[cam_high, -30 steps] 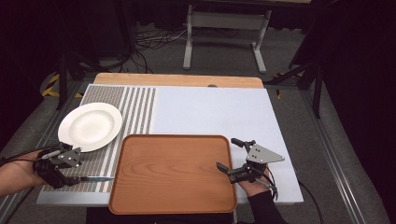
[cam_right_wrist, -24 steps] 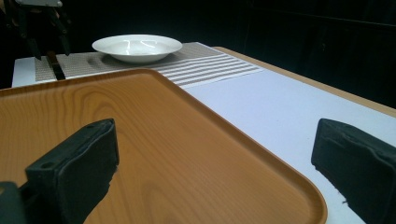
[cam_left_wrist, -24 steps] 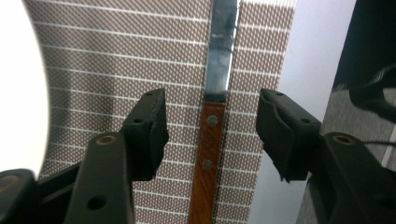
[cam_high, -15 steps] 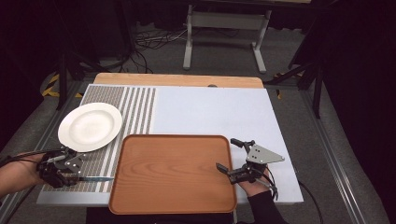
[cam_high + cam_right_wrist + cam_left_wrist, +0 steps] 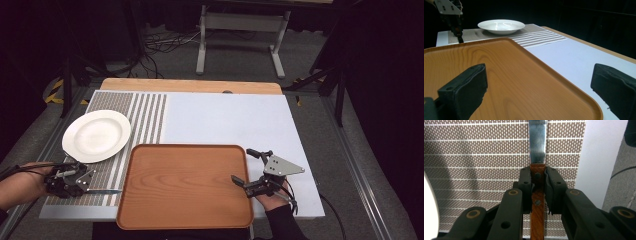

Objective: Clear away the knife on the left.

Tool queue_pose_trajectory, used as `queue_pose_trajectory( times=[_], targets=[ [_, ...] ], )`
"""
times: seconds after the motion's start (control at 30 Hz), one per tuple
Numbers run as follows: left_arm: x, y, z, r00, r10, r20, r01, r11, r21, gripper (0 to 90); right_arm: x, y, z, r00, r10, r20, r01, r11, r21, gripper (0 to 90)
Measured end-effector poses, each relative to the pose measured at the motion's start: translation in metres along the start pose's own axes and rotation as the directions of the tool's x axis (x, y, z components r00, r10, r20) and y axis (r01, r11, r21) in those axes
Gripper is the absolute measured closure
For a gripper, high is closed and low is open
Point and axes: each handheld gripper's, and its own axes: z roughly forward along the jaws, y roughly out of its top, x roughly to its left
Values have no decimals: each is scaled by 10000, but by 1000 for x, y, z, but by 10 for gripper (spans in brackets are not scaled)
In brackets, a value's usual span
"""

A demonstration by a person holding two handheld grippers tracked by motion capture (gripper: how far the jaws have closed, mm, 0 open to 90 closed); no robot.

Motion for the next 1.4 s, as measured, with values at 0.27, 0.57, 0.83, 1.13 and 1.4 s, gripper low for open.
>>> queue_pose_trajectory(
  times=[0.27, 0.57, 0.83, 1.13, 1.4],
  targets=[
    [1, -1, 0, 9999, -113, 114, 113, 9999, -79, 777, 0, 0, 0, 10000, 10, -21, -10, 10000, 8, 15],
    [1, -6, -7, 9992, -397, -88, 397, 9992, -3, 779, 0, 0, 0, 10000, 34, -40, -34, 10000, -5, 15],
    [5, -9, -26, 9849, -1729, -75, 1727, 9848, -200, 779, 0, 0, 0, 10000, 54, -44, -54, 10000, -48, 15],
    [6, -6, -46, 9486, -3155, 245, 3163, 9437, -972, 778, -1, 0, 0, 9999, 100, -50, -100, 9999, -71, 15],
    [9, 1, -56, 8800, -4658, 934, 4748, 8681, -1449, 777, -1, 0, -1, 10000, 92, -23, -92, 10000, -39, 15]
  ],
)
